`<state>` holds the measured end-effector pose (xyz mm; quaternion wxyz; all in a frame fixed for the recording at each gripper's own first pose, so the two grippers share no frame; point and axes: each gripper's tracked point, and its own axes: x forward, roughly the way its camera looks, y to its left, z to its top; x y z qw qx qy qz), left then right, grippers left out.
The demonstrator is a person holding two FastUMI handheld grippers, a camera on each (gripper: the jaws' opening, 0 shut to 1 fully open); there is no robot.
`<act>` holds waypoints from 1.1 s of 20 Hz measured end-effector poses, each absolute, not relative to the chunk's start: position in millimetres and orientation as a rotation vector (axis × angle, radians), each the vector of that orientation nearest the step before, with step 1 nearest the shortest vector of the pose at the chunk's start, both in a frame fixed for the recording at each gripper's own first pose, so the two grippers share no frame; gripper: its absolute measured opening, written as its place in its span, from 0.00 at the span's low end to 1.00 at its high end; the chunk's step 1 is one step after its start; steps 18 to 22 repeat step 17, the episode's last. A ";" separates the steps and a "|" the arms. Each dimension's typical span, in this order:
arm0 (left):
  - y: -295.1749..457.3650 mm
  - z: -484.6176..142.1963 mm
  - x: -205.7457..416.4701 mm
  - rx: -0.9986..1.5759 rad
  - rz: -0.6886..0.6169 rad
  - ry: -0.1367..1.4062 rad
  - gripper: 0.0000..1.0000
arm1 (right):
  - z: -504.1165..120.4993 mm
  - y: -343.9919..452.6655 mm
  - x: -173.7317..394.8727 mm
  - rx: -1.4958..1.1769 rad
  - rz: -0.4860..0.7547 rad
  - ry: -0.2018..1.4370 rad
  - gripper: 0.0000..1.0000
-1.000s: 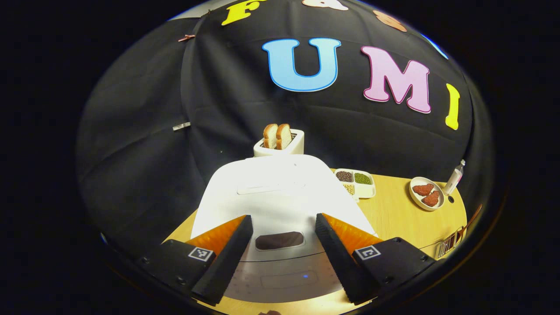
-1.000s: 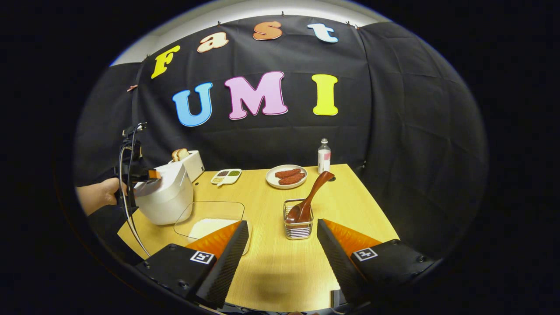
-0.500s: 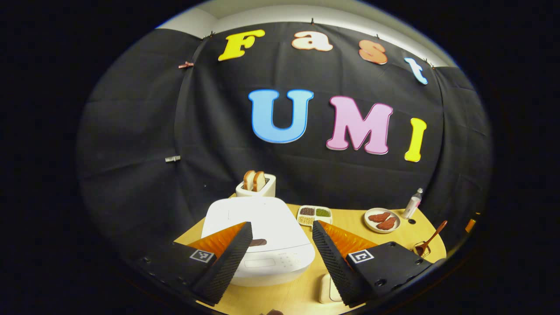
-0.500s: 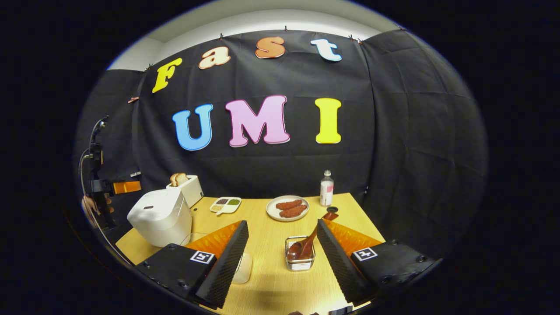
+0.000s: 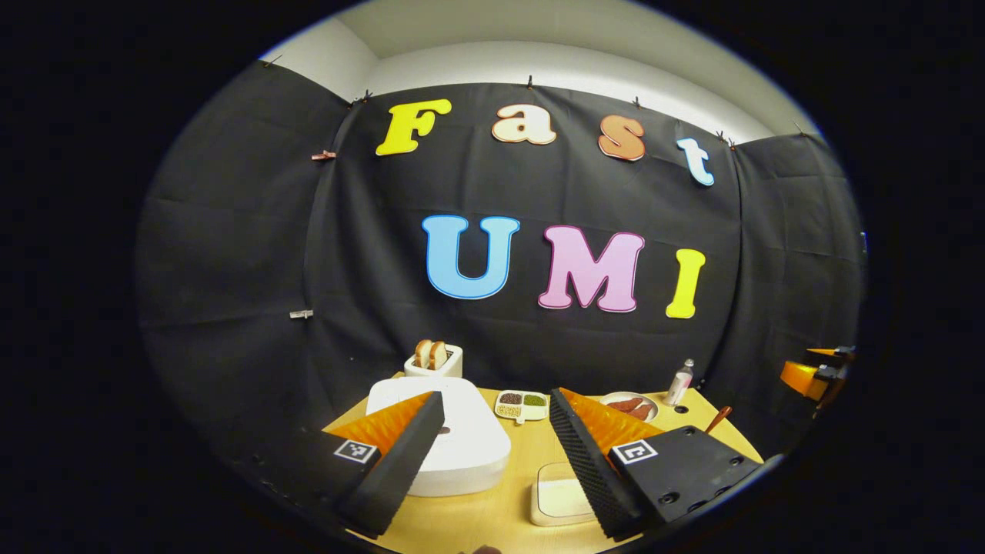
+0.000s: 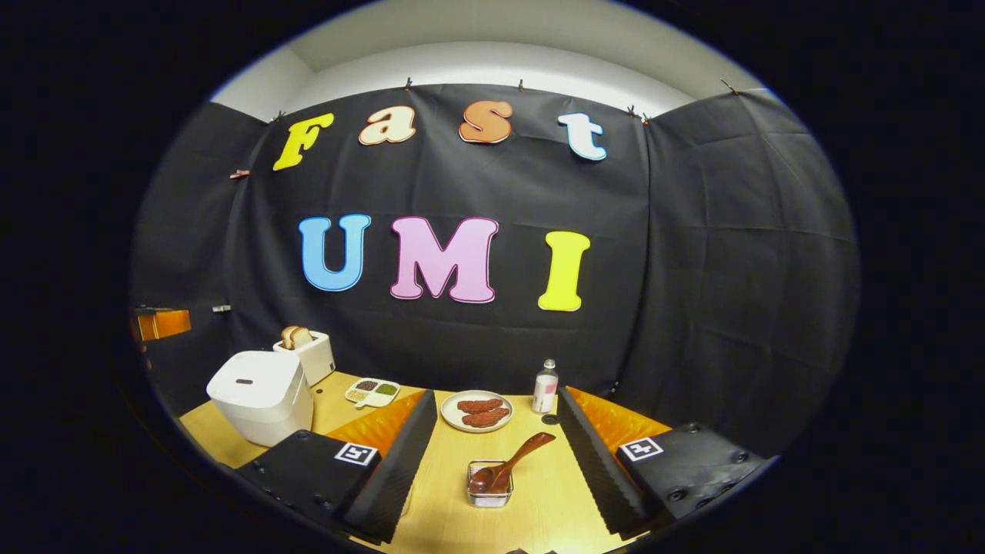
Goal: Close the left gripper, press the button to open the rice cooker; take a wooden spoon from the chopstick holder with the right hand, scoop a spoonful of rice and pour it into the rice cooker, then put the wooden spoon back into the chopstick holder.
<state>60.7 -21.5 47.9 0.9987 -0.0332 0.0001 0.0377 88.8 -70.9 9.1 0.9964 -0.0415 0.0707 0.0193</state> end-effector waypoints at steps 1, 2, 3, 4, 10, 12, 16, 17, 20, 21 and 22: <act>-26.7 47.2 60.1 -0.082 0.062 0.005 0.95 | 8.2 -68.8 86.1 -0.069 0.038 0.160 0.98; -33.9 47.2 60.6 -0.088 0.037 0.008 0.95 | 10.1 -66.5 86.2 -0.055 0.037 0.162 0.98; -38.2 48.1 62.0 -0.075 0.025 0.010 0.95 | 14.2 -65.0 87.9 -0.046 0.038 0.154 0.98; -38.8 47.6 63.8 -0.057 0.019 0.015 0.95 | 15.1 -64.0 89.3 -0.044 0.039 0.149 0.98; -63.0 57.1 72.7 -0.034 -0.028 -0.009 0.95 | 14.9 -63.1 90.4 -0.029 0.043 0.156 0.98; -66.5 55.4 74.3 -0.020 -0.036 -0.007 0.95 | 15.4 -63.5 90.3 -0.028 0.040 0.153 0.98; -69.2 51.0 78.8 -0.038 -0.048 0.006 0.95 | 13.7 -63.0 92.5 -0.023 0.042 0.159 0.98; -66.6 50.3 80.6 -0.041 -0.042 0.008 0.95 | 13.4 -63.2 92.5 -0.024 0.043 0.159 0.98; -66.6 50.3 80.6 -0.041 -0.042 0.008 0.95 | 13.4 -63.2 92.5 -0.024 0.043 0.159 0.98; -66.6 50.3 80.6 -0.041 -0.042 0.008 0.95 | 13.4 -63.2 92.5 -0.024 0.043 0.159 0.98; -66.6 50.3 80.6 -0.041 -0.042 0.008 0.95 | 13.4 -63.2 92.5 -0.024 0.043 0.159 0.98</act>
